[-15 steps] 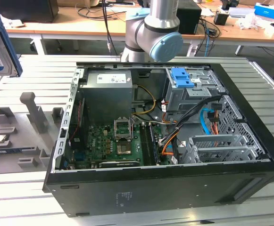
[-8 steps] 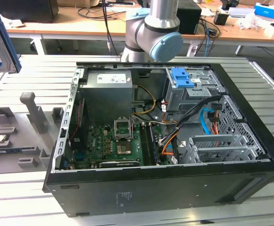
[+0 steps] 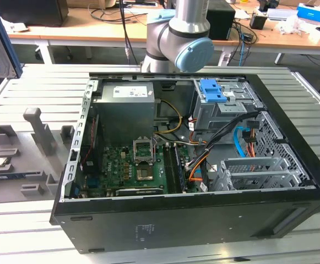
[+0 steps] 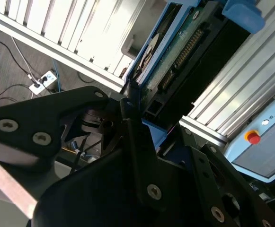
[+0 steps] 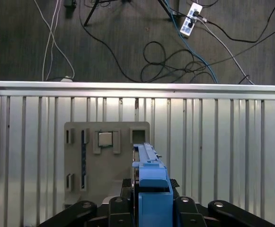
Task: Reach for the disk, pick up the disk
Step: 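Pick up the disk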
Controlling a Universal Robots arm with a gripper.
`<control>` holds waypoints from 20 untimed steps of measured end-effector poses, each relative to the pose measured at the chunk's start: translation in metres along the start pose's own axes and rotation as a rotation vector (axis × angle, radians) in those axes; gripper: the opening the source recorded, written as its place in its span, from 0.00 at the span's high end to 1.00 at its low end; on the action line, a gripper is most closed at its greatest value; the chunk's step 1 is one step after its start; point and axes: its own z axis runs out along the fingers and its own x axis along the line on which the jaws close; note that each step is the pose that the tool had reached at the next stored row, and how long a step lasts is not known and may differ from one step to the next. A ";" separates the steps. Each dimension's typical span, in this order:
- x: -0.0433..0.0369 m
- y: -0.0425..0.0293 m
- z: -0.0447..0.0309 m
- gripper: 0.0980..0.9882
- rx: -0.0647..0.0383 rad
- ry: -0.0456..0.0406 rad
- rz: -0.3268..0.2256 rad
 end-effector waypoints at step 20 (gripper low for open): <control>0.0001 -0.0007 -0.0419 0.70 -0.002 0.0000 0.000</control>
